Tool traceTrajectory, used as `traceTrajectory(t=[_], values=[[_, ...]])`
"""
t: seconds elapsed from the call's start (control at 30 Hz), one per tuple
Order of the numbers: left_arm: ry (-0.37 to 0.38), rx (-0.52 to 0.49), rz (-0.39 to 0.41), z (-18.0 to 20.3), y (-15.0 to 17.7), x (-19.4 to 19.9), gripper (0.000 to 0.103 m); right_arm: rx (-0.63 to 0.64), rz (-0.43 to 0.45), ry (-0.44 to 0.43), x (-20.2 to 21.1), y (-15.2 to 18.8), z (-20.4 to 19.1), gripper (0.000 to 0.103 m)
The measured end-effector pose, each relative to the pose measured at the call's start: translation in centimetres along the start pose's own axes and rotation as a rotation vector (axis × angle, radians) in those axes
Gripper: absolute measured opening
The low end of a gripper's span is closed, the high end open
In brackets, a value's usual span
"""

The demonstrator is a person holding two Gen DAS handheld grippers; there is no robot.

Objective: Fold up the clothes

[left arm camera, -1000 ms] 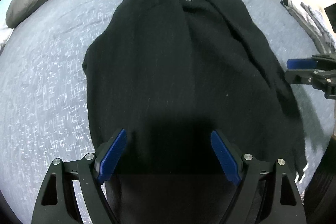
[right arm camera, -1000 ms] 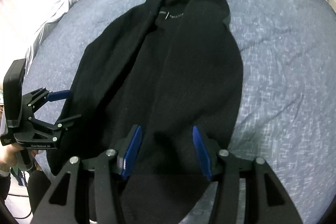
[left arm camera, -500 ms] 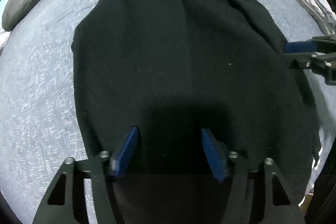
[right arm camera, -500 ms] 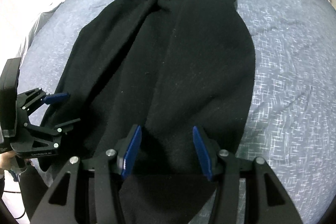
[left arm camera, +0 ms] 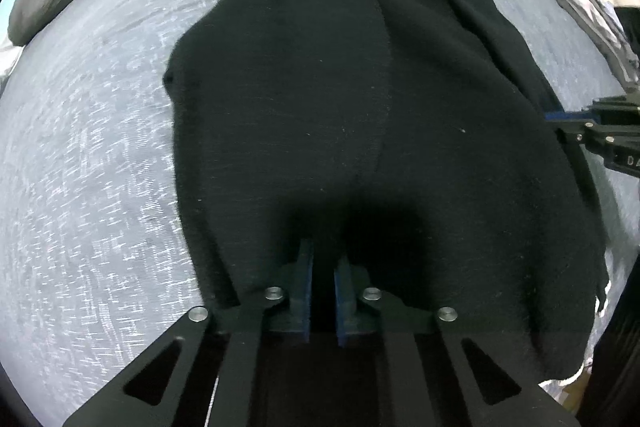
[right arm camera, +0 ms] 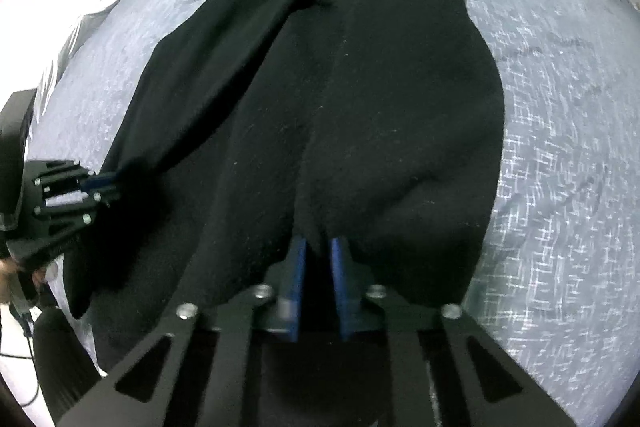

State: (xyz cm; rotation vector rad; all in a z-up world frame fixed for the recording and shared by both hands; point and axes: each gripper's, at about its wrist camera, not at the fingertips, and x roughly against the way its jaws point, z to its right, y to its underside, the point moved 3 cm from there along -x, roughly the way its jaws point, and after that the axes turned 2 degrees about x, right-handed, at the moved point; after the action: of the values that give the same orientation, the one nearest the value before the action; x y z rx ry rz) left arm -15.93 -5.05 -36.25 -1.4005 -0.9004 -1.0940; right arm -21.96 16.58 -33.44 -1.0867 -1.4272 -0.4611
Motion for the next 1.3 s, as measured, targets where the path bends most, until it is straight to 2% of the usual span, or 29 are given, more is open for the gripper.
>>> traceTrajectory(t=[0.2, 0.4, 0.57, 0.73, 0.9, 1.3], values=[[-0.019, 0.021, 0.048, -2.0, -0.2, 2.7, 0.007, 0.012, 0.045, 0.002, 1.6, 0.0, 0.7, 0.003], [-0.053, 0.097, 0.093, -6.1, 0.1, 5.9, 0.006, -0.010, 0.091, 0.022, 4.0, 0.1, 2.6, 0.003], [-0.070, 0.185, 0.123, -11.8, -1.4, 6.6, 0.006, -0.022, 0.122, 0.052, 6.0, 0.3, 4.6, 0.003], [-0.091, 0.276, 0.146, -15.6, -1.1, 8.4, 0.006, -0.091, 0.173, 0.100, 9.7, -0.7, 8.9, 0.003], [-0.114, 0.336, 0.150, -19.0, -1.7, 8.3, 0.006, -0.169, 0.208, 0.149, 12.5, -1.7, 13.2, 0.002], [-0.164, 0.393, 0.169, -24.2, -4.5, 8.4, 0.006, -0.246, 0.234, 0.252, 14.4, -2.8, 20.8, 0.002]])
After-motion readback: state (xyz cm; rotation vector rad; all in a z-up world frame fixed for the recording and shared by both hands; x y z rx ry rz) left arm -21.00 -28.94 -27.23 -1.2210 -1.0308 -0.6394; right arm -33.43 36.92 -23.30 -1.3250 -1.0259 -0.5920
